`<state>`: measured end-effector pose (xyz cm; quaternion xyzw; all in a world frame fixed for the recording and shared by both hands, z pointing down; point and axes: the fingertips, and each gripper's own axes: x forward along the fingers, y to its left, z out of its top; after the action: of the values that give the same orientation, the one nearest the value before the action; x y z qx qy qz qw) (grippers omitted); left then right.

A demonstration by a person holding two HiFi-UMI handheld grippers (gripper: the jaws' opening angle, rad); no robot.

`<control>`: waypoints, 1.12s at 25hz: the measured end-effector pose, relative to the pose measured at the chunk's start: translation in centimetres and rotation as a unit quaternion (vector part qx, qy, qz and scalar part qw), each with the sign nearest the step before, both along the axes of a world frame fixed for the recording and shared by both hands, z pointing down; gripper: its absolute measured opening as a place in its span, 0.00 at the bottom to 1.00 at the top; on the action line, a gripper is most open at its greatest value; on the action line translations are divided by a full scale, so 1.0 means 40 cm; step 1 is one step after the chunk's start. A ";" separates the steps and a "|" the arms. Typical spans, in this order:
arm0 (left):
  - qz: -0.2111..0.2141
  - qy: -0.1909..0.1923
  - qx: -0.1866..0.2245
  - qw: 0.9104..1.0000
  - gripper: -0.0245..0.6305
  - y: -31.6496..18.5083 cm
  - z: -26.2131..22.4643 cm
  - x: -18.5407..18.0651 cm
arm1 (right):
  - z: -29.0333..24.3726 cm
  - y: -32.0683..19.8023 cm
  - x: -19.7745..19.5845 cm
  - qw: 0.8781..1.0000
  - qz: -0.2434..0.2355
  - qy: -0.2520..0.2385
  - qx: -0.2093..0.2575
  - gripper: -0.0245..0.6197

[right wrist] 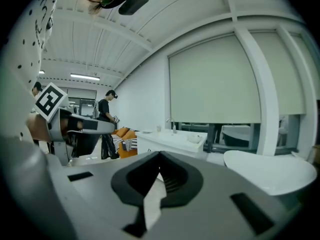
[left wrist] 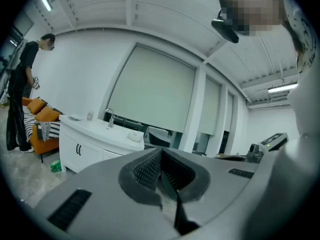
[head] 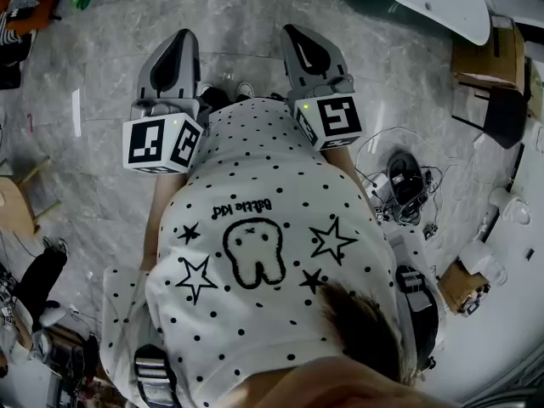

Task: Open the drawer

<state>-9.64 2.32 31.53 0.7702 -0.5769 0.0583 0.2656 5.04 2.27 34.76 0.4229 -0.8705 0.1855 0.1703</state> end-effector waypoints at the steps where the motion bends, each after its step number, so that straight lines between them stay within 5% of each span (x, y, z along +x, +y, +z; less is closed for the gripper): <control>1: 0.000 -0.001 0.001 1.000 0.04 0.000 -0.001 0.000 | 0.001 0.001 -0.002 1.000 -0.001 0.000 0.000 0.06; 28: 0.020 -0.007 0.001 1.000 0.04 0.011 0.003 0.015 | -0.006 0.011 -0.042 0.999 -0.042 -0.017 -0.002 0.06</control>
<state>-9.04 2.77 31.64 0.7816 -0.5633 0.0679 0.2594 3.37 2.69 34.53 0.3826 -0.8897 0.1875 0.1640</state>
